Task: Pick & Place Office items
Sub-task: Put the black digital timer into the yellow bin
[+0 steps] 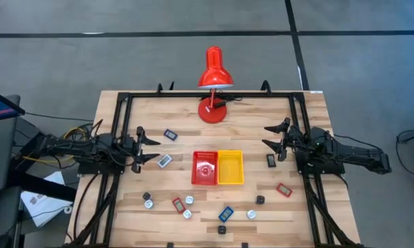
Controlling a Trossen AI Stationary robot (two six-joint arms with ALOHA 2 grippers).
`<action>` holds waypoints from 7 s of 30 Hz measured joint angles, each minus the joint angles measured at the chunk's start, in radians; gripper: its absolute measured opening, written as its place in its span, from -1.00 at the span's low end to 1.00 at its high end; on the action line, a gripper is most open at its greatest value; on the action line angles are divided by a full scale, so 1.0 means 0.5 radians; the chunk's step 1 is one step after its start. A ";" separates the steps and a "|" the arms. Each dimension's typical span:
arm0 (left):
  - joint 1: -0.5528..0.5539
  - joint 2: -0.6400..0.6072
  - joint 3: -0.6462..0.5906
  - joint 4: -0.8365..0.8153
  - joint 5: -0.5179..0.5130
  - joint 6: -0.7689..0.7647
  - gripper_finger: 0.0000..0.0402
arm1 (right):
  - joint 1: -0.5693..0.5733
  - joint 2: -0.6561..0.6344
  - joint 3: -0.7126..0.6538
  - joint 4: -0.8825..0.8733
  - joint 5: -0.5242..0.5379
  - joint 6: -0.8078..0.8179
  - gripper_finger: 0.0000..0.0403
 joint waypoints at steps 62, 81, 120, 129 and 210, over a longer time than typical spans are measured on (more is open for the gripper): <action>0.002 0.323 0.000 0.089 0.001 -0.002 0.04 | 0.000 0.000 0.000 -0.002 -0.001 0.000 0.37; 0.002 0.323 0.000 0.102 0.005 -0.295 0.04 | 0.002 -0.002 0.016 -0.043 -0.015 -0.001 0.37; 0.002 0.323 0.000 0.102 0.000 -0.257 0.04 | 0.133 0.114 0.203 0.076 0.360 0.359 0.47; 0.002 0.323 0.000 0.102 0.000 -0.256 0.04 | 0.135 0.963 0.656 -0.433 0.636 0.838 0.46; 0.002 0.323 0.000 0.418 0.001 -0.256 0.04 | 0.500 2.852 1.221 -1.684 0.050 2.551 0.37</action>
